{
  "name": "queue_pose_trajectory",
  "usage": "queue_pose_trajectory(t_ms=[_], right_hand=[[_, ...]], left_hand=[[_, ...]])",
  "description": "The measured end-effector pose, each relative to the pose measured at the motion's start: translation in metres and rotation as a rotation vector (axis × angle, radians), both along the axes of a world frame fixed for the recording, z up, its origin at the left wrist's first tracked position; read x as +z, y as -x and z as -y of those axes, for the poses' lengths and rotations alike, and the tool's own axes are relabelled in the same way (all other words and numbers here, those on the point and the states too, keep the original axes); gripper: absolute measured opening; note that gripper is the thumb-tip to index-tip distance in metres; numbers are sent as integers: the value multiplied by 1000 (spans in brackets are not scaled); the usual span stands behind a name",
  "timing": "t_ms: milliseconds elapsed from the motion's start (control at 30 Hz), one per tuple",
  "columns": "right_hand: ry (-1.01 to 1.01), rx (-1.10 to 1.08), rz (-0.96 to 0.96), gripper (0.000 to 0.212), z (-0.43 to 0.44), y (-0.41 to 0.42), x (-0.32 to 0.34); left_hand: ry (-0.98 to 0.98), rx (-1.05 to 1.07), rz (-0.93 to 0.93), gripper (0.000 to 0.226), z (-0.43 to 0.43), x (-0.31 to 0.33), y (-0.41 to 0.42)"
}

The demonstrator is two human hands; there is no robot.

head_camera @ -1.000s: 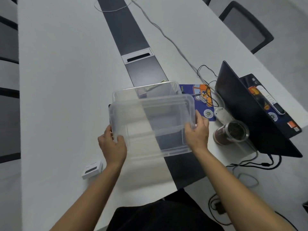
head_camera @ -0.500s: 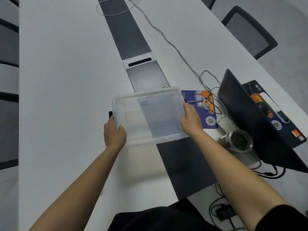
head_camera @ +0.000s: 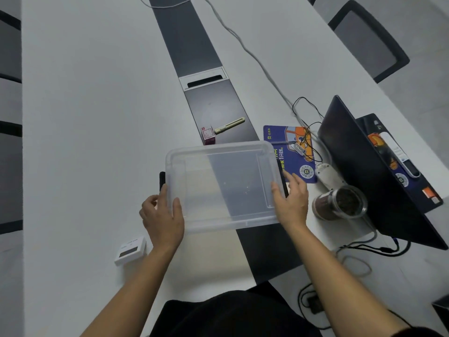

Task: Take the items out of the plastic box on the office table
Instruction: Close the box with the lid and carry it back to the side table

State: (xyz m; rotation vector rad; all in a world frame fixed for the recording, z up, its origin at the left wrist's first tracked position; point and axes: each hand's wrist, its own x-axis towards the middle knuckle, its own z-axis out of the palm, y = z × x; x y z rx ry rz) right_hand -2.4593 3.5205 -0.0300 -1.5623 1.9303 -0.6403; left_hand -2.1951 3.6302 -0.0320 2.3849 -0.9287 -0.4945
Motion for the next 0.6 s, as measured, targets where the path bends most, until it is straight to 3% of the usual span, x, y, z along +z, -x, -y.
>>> queue_pose_trajectory(t_ms=[67,133,200,367,500,600], right_hand=[[-158,-58,53,74,4,3,-2],[-369,-116,174,92,11,6,-2],[-454,-151,241,99,15,9,-2],[-296,-97,141,99,11,11,9],[-290,-26,98,106,8,4,14],[-326,34,91,115,5,1,10]], left_hand=[[-39,88,-124,67,0,1,-2],[-59,223,-404,84,2,3,-6],[-51,330,-561,90,5,5,-9],[-32,232,-330,85,9,15,-9],[-33,131,-276,72,9,16,-5],[-25,107,-298,99,6,12,0]])
